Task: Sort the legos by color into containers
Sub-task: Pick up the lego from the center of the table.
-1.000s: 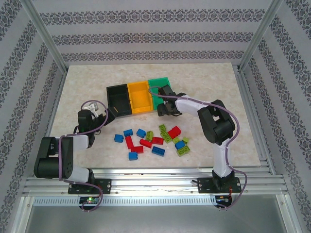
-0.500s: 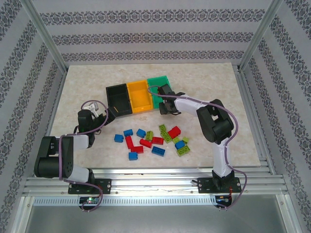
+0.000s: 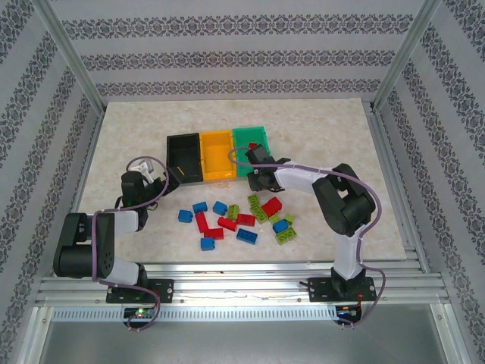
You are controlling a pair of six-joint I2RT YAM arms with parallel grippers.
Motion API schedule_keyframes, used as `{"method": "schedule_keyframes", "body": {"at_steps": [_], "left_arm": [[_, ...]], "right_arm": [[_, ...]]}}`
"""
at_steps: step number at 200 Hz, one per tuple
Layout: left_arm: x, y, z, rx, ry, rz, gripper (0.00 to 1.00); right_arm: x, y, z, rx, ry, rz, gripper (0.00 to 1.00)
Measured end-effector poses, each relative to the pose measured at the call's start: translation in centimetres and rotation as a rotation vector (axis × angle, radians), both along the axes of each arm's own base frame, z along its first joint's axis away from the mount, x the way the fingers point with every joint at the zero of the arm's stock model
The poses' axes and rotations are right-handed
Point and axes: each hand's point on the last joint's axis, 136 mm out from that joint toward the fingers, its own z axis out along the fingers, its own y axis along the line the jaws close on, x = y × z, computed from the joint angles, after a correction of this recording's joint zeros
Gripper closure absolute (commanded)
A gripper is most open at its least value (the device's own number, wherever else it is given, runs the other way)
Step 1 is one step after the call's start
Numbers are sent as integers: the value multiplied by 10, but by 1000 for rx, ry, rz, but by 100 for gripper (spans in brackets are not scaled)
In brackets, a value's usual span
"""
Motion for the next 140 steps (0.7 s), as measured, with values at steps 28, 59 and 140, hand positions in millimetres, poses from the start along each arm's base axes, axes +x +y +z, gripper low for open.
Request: {"method": "schedule_keyframes", "body": {"at_steps": [28,59,140], "left_arm": [[0,0,-1,0,2,0,0],[0,0,-1,-2,3,1,0],[0,0,-1,-2,3,1,0]], "right_arm": [[-6,7,6,56,29,19,65],[-7,7,10,135,93,11,65],[-8,-22,20,333,272,-90,67]]}}
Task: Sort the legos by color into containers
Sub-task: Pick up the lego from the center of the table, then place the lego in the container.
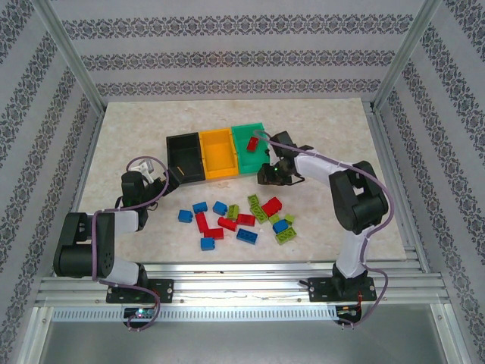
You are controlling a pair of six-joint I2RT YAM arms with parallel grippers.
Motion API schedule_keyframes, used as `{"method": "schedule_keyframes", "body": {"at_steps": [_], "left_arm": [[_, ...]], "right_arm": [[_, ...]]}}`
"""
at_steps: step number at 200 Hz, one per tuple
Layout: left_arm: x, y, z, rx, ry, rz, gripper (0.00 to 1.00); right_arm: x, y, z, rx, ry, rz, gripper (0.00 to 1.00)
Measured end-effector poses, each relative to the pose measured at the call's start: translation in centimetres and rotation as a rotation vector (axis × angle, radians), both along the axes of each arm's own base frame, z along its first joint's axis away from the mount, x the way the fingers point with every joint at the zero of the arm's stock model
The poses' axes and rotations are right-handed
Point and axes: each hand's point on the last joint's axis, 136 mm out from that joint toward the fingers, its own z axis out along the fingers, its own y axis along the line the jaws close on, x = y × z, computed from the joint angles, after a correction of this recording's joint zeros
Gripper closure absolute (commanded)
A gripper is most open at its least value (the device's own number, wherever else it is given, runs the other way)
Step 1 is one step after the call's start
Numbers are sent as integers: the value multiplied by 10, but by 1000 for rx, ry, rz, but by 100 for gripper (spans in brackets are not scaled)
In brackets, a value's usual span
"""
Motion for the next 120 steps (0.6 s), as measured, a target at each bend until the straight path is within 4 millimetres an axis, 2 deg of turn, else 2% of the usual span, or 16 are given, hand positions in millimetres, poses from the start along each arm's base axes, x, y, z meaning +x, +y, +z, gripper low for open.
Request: {"method": "schedule_keyframes", "body": {"at_steps": [15,34,59,86,100,120], "left_arm": [[0,0,0,0,0,0,0],[0,0,0,0,0,0,0],[0,0,0,0,0,0,0],[0,0,0,0,0,0,0],[0,0,0,0,0,0,0],[0,0,1,0,-2,0,0]], "right_arm": [[-2,1,13,29,-9,-4,66],[-2,14,34,49,-44,23,65],[0,55,63,84,-111,106,64],[15,105,94,125,-202,178,62],[26,124,103,134,-239,194,58],[46,139,105,125,-274,190,54]]}}
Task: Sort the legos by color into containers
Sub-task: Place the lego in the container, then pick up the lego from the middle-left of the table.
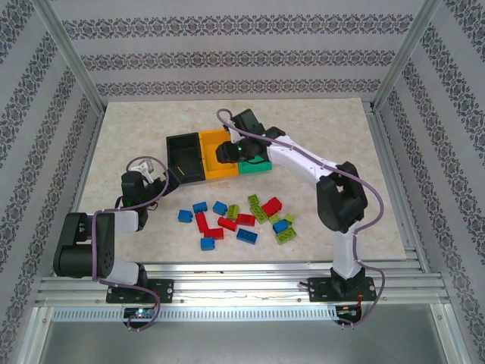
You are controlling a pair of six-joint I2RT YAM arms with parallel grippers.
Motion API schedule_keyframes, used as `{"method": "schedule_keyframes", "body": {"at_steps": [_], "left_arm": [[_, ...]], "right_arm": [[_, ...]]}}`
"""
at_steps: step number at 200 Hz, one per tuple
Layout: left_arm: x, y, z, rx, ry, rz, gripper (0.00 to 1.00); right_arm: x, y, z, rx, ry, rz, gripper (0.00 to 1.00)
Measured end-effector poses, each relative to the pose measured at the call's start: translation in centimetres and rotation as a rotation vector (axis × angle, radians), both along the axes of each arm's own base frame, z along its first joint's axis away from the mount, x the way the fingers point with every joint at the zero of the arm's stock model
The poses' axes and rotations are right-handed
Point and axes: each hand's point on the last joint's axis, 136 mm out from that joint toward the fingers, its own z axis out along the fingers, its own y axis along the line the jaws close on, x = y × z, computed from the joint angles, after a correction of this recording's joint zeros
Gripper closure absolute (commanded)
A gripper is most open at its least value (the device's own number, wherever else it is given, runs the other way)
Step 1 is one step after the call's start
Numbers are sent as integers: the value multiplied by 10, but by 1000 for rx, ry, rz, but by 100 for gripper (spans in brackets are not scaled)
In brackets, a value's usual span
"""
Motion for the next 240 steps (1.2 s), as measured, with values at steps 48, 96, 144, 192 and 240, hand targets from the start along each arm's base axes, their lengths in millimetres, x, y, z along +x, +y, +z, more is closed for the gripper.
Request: {"method": "schedule_keyframes", "body": {"at_steps": [48,96,144,192,240], "left_arm": [[1,1,8,4,-23,4,0],[1,2,9,7,-27,10,0],[-2,15,7,41,4,83,1],[-15,41,28,158,-8,211,0],[-43,47,32,206,106,227,0]], "right_arm": [[20,3,-20,-56,-3,-35,33],[3,-9,-24,-61,-1,-33,32],[-31,-41,-14,-91,-52,-25,33],[-50,-75,-21,-132,-104,-30,32],[-59,-108,-40,-147,-168,-78,33]]}}
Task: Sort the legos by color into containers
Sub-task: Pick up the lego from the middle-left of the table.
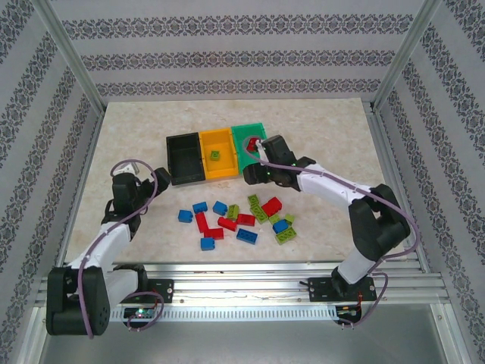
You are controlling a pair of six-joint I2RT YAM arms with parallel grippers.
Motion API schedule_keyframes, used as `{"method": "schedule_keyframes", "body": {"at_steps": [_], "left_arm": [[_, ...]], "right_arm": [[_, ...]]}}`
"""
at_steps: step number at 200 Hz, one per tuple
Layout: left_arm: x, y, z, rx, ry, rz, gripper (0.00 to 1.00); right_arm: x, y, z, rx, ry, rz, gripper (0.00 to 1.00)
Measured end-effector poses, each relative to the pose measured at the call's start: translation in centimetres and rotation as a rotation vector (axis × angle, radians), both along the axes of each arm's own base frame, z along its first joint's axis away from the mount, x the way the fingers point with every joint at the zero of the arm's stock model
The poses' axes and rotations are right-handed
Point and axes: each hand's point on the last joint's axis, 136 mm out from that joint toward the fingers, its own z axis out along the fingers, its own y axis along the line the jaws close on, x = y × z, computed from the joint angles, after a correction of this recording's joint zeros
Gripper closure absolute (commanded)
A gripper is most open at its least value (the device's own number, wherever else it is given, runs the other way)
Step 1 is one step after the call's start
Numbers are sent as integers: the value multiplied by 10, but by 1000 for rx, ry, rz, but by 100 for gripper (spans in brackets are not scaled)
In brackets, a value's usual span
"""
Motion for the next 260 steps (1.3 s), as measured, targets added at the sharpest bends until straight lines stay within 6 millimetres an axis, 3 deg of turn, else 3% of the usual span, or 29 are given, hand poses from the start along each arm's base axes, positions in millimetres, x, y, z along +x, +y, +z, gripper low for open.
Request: {"method": "schedule_keyframes", "body": {"at_steps": [25,58,87,107,155,213,238,260], "left_arm": [[-16,-10,-10,-38,103,-43,0],[-38,-44,-29,-150,289,-161,0],[-58,-73,-28,-140,416,-259,1],[-70,-80,-29,-113,468,-286,9],[-96,-83,-66,-28,671,-312,19],[-89,-91,-79,86,744,-370,23],[-83,-91,-81,131,752,-383,31],[-77,-96,-82,145,754,-411,44]], "right_arm": [[-8,-6,-18,-15,-14,5,33],[-18,-17,-32,-26,-34,-3,33],[-18,-17,-22,-5,-73,-7,33],[-13,-15,-14,11,-105,-11,33],[-12,-16,-13,9,-111,-16,33],[-11,-16,-12,10,-117,-18,33],[-11,-16,-12,10,-117,-18,33],[-11,-16,-12,10,-118,-18,33]]}}
